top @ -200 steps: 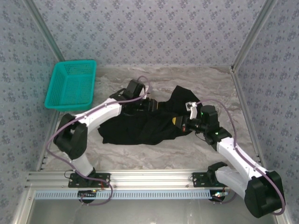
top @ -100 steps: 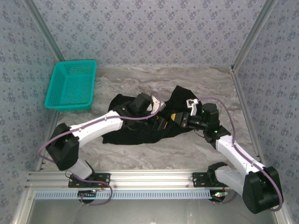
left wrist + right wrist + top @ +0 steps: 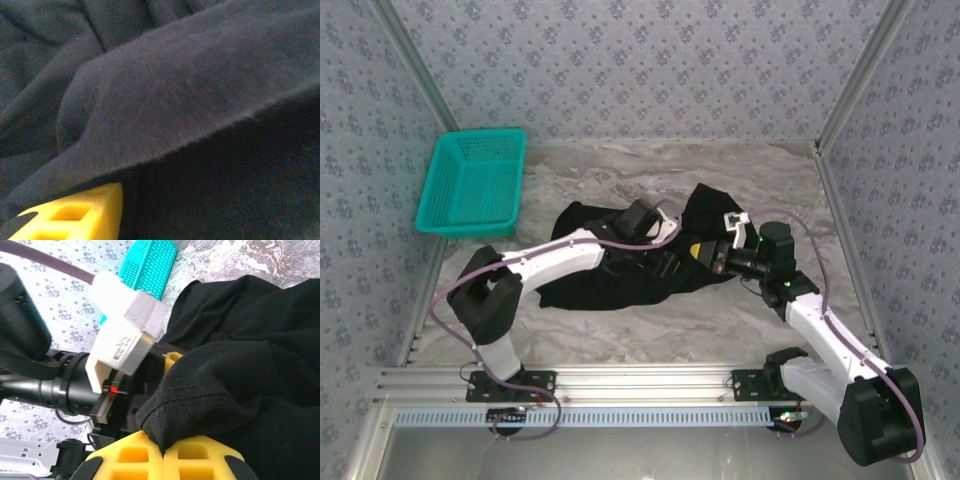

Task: Fold the inside-out t-shirt

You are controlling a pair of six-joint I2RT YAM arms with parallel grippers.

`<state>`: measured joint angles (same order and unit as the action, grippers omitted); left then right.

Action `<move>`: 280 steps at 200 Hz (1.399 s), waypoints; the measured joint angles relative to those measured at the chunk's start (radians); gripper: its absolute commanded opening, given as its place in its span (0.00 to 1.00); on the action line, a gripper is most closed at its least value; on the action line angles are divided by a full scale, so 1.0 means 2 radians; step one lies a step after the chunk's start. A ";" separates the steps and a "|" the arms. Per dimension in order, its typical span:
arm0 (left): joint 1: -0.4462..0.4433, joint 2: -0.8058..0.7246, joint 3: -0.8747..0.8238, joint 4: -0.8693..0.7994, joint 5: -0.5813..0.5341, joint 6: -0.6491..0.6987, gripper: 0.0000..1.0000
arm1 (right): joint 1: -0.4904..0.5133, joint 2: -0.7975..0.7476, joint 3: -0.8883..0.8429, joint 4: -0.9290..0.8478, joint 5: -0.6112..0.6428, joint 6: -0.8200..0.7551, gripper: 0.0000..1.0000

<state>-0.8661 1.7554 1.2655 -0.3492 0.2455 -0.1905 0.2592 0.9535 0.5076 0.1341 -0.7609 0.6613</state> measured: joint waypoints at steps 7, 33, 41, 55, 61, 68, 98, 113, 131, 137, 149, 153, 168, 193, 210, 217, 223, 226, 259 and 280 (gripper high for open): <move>0.000 0.006 0.004 0.000 0.006 -0.001 0.16 | 0.000 -0.001 0.000 -0.006 0.000 -0.007 0.00; 0.012 0.000 0.005 0.006 0.061 -0.018 0.03 | 0.000 -0.017 0.006 -0.077 0.031 -0.067 0.00; 0.024 -0.013 -0.002 0.020 0.093 -0.037 0.02 | 0.000 -0.023 0.010 -0.100 0.050 -0.087 0.00; 0.049 -0.043 -0.023 0.047 0.151 -0.068 0.01 | 0.002 -0.033 0.018 -0.134 0.088 -0.121 0.00; 0.062 -0.060 -0.033 0.062 0.179 -0.084 0.00 | 0.004 -0.035 0.022 -0.142 0.102 -0.132 0.00; 0.073 -0.076 -0.041 0.077 0.207 -0.099 0.00 | 0.009 -0.035 0.028 -0.148 0.115 -0.144 0.00; 0.086 -0.114 -0.064 0.120 0.314 -0.151 0.00 | 0.023 -0.027 0.061 -0.148 0.150 -0.173 0.01; 0.086 -0.114 -0.071 0.139 0.350 -0.177 0.00 | 0.025 -0.010 0.080 -0.153 0.165 -0.175 0.09; 0.088 -0.113 -0.082 0.153 0.377 -0.204 0.00 | 0.031 0.026 0.116 -0.181 0.193 -0.173 0.19; 0.090 -0.113 -0.084 0.154 0.388 -0.212 0.00 | 0.030 0.041 0.130 -0.198 0.214 -0.170 0.23; 0.093 -0.113 -0.084 0.159 0.398 -0.225 0.00 | 0.025 0.074 0.160 -0.235 0.256 -0.168 0.29; 0.095 -0.113 -0.084 0.160 0.399 -0.229 0.00 | 0.024 0.083 0.168 -0.245 0.266 -0.171 0.30; 0.099 -0.113 -0.083 0.160 0.393 -0.241 0.00 | 0.026 0.105 0.187 -0.282 0.304 -0.174 0.37; 0.102 -0.104 -0.080 0.158 0.375 -0.258 0.00 | 0.048 0.068 0.184 -0.323 0.329 -0.194 0.42; 0.103 -0.097 -0.077 0.157 0.366 -0.266 0.00 | 0.076 -0.001 0.165 -0.316 0.312 -0.209 0.43; 0.103 -0.094 -0.077 0.156 0.365 -0.268 0.00 | 0.090 -0.027 0.154 -0.308 0.300 -0.213 0.44; 0.103 -0.092 -0.076 0.154 0.364 -0.269 0.00 | 0.101 -0.042 0.144 -0.301 0.290 -0.216 0.44; 0.103 -0.092 -0.075 0.153 0.363 -0.269 0.00 | 0.108 -0.050 0.139 -0.297 0.284 -0.218 0.44; 0.103 -0.090 -0.070 0.146 0.362 -0.272 0.00 | 0.163 -0.018 0.111 -0.250 0.254 -0.235 0.43; 0.103 -0.090 -0.065 0.144 0.361 -0.272 0.00 | 0.174 0.037 0.101 -0.229 0.249 -0.243 0.39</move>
<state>-0.6609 1.5745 1.1358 -0.0612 0.9684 -0.7345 0.6079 1.0267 0.7101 -0.3233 -0.2630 0.1745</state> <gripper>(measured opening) 0.050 0.406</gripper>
